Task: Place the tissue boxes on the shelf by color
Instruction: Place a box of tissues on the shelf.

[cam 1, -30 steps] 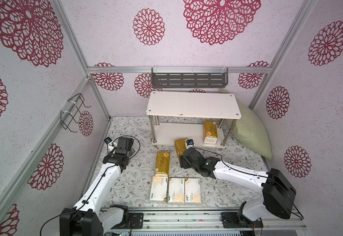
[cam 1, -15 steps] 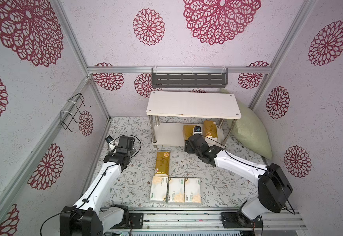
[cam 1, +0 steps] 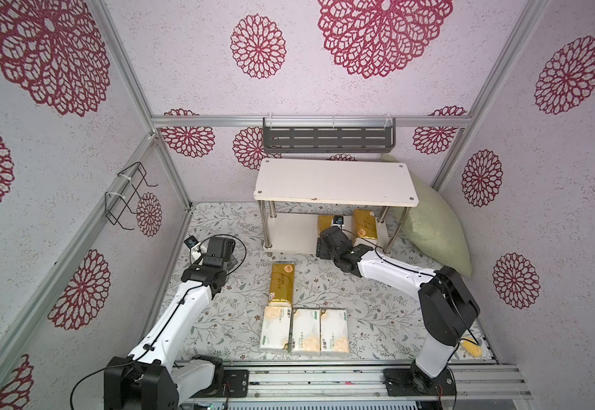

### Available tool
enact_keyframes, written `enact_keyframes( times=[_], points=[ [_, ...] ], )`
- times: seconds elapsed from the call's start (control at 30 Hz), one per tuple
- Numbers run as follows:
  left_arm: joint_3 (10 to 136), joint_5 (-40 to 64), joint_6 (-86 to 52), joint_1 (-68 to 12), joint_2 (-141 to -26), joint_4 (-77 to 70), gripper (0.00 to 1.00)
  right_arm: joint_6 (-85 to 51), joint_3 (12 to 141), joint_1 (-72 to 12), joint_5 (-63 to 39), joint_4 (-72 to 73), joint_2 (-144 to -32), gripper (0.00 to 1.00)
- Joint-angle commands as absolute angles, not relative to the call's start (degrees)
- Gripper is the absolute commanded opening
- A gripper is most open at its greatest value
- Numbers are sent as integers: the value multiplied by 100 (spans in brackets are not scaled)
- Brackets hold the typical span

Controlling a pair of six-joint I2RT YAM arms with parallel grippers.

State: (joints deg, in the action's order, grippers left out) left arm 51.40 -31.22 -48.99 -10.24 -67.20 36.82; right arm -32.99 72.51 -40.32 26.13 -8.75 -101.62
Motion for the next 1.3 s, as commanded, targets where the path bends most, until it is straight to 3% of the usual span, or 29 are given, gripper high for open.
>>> enact_keyframes(
  times=[0.0,1.27],
  points=[
    [5229,-3231,-4799,-1068,-6644,3727,97,-3321,7518,-3895,2803,-673,-10198,79],
    [5186,-3317,-4774,-1081,-6588,3788,97,-3249,8368,-3667,2393,-604,-11085,79]
  ],
)
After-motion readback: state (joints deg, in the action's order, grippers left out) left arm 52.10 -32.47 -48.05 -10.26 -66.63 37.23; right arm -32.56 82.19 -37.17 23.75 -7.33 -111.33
